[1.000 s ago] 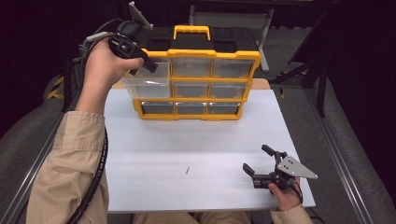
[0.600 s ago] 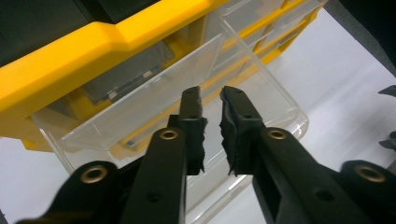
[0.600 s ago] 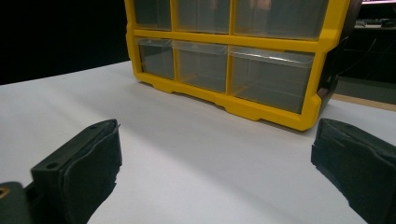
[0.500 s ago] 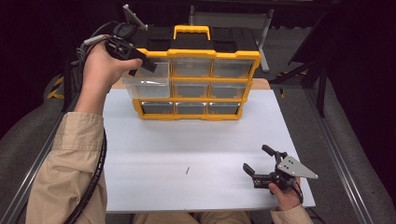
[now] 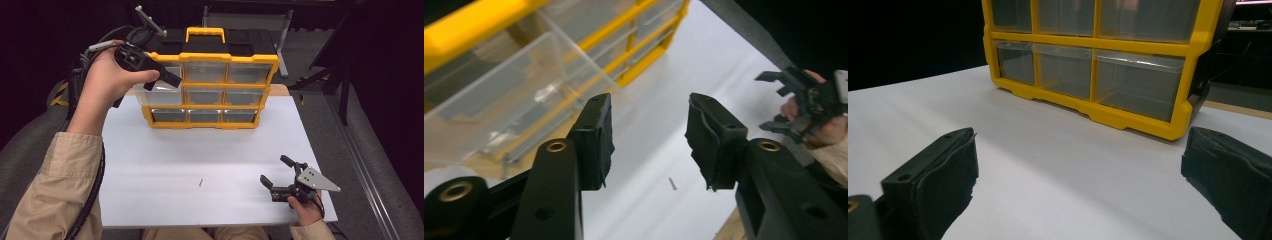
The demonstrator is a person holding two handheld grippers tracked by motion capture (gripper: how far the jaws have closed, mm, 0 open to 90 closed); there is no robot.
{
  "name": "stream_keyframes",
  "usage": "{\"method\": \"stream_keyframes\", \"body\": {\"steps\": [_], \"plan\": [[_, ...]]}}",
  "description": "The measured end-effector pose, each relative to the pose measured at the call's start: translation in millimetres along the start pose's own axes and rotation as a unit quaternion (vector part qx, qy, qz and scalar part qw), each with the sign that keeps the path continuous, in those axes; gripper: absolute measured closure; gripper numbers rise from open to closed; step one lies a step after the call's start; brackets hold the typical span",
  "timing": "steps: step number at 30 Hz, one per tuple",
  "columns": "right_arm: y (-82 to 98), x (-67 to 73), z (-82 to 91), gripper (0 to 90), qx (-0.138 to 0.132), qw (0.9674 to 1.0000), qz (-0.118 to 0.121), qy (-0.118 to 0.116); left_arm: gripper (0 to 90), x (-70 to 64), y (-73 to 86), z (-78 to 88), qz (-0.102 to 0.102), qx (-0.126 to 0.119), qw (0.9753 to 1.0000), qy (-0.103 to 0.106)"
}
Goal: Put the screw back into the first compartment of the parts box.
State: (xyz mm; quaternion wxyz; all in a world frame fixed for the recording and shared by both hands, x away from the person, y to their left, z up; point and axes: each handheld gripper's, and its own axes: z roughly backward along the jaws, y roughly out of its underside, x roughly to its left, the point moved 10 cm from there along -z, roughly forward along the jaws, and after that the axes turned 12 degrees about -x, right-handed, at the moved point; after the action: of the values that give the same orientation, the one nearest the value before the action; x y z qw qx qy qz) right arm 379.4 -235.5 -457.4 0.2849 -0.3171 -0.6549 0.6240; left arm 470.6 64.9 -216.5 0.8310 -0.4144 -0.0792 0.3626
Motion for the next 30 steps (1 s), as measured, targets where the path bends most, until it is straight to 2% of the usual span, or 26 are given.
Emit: {"method": "stream_keyframes", "body": {"steps": [4,10,15,19,23,26,30], "plan": [[0.5,-0.8,0.4,2.1,0.002,1.0,0.006,0.001,48.2,-10.9,8.1,-2.7,-0.013,0.008,0.9998,0.011],[0.6,0.0,-0.4,2.1,0.001,1.0,0.003,0.0,40.2,-25.4,20.9,-8.8,-0.026,0.008,0.9991,0.032],[0.5,0.2,0.1,2.1,0.002,1.0,0.004,0.0,34.7,-28.7,34.6,-17.0,-0.03,0.009,0.9987,0.04],[0.7,0.1,-0.1,2.1,0.002,1.0,0.004,0.001,29.0,-33.9,47.5,-25.8,-0.04,0.01,0.9978,0.052],[0.7,0.1,0.0,2.1,0.002,1.0,0.004,0.001,22.6,-35.4,59.3,-35.5,-0.048,0.011,0.9973,0.055],[0.8,0.7,-0.2,2.1,0.002,1.0,0.003,0.0,20.1,-36.3,68.7,-42.6,-0.053,0.007,0.997,0.056],[0.3,0.5,0.0,2.1,0.001,1.0,0.003,0.001,18.1,-39.5,83.8,-53.2,-0.051,0.006,0.9963,0.069]]}}
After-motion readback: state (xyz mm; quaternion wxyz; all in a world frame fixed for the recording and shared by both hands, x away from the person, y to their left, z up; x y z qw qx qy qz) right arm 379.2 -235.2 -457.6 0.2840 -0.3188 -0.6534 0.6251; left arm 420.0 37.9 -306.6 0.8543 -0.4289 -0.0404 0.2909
